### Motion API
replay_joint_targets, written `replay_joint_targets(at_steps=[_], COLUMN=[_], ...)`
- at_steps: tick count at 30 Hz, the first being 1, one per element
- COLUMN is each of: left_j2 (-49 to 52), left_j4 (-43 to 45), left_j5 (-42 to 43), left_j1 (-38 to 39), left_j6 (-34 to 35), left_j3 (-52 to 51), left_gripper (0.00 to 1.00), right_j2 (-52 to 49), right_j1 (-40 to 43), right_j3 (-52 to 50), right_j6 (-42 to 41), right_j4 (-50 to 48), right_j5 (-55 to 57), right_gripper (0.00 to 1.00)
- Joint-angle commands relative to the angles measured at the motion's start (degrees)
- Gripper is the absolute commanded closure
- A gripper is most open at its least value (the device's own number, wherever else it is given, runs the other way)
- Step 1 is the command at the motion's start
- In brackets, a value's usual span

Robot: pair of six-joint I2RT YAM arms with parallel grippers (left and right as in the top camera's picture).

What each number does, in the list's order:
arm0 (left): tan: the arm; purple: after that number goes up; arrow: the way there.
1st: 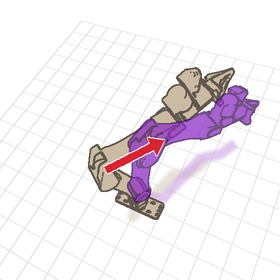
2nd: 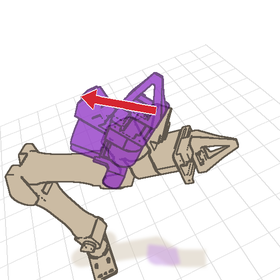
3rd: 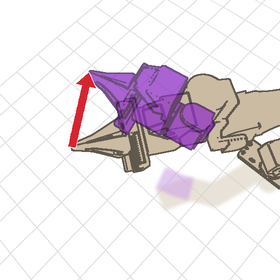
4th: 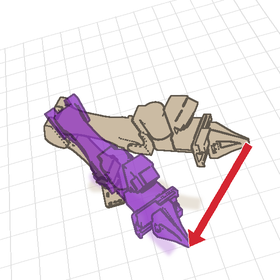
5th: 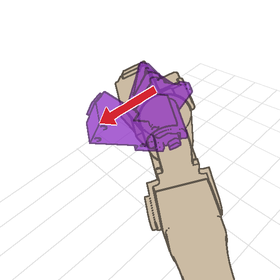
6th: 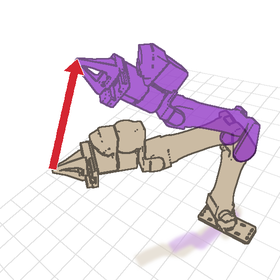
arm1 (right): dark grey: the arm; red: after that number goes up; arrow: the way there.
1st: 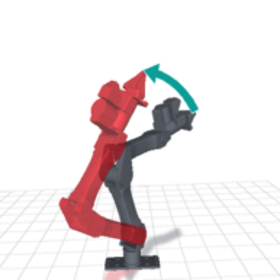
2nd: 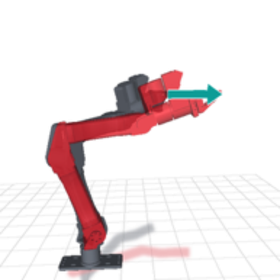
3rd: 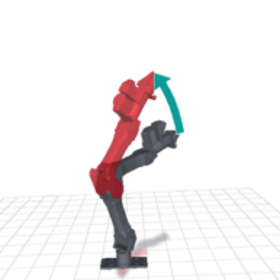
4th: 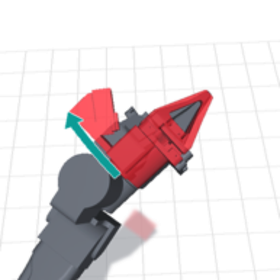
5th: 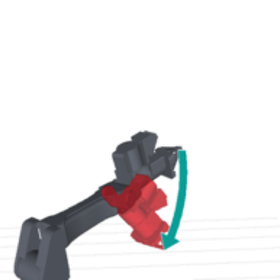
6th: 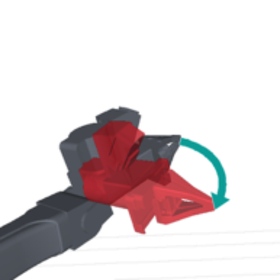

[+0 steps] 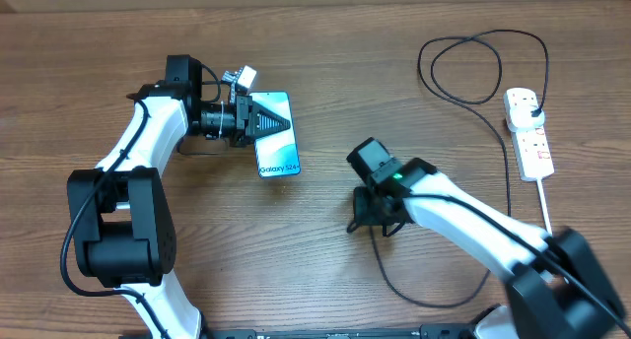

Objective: Plug charger to phone and switch on socket

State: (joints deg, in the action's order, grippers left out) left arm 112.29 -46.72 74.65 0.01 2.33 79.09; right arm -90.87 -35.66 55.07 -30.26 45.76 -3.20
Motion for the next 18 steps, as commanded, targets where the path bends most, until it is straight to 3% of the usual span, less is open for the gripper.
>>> replay_joint_targets(at_steps=[1, 3, 8, 18], left_j2=[-0.55, -0.55, -0.55, -0.55], left_j4=[-0.02, -0.72, -4.17, -10.45], left_j5=[12.46, 15.32, 15.89, 15.89], left_j1=[0.37, 0.39, 0.39, 0.39], left_j6=[-5.95, -8.17, -12.28, -18.27], left_j3=[-0.20, -0.20, -0.20, -0.20], left_gripper=[0.96, 0.96, 0.96, 0.96], right_j2=[7.89, 11.61, 16.79, 17.84], right_j1=[0.07, 0.07, 0.04, 0.04], right_j3=[0.50, 0.50, 0.50, 0.48], right_j6=[4.15, 6.84, 7.69, 8.33], right_j4=[-1.16, -2.38, -3.19, -8.28], right_j5=[-12.41, -19.80, -25.07, -34.42], right_gripper=[0.96, 0.96, 0.96, 0.96])
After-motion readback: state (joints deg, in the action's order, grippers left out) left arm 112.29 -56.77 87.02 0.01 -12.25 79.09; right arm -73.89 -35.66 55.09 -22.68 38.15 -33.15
